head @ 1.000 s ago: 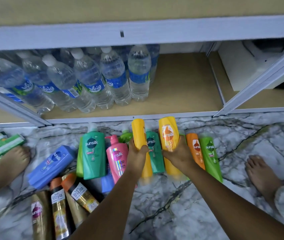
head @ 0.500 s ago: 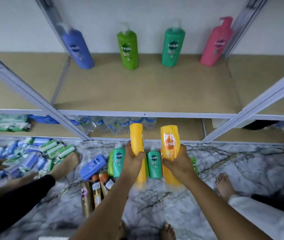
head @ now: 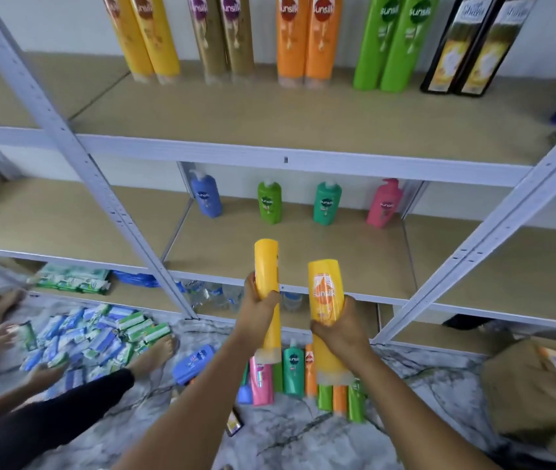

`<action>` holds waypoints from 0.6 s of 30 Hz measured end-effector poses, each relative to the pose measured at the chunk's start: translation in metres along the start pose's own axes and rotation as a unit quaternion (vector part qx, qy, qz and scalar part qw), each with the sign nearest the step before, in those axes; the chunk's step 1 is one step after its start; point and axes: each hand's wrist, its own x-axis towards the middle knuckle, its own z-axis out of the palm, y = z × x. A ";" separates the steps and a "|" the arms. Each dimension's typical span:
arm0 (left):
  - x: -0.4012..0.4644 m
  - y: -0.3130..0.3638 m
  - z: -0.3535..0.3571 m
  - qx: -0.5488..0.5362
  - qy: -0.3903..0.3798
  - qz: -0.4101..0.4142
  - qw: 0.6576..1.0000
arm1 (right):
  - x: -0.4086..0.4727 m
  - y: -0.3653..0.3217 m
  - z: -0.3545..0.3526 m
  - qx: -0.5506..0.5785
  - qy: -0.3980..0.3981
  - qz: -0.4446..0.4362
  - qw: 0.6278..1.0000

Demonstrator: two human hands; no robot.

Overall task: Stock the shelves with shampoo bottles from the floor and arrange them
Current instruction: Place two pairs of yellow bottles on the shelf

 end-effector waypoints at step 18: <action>-0.022 0.112 -0.087 -0.029 0.006 0.134 0.991 | -0.029 -0.153 -0.011 0.034 0.037 -0.131 0.990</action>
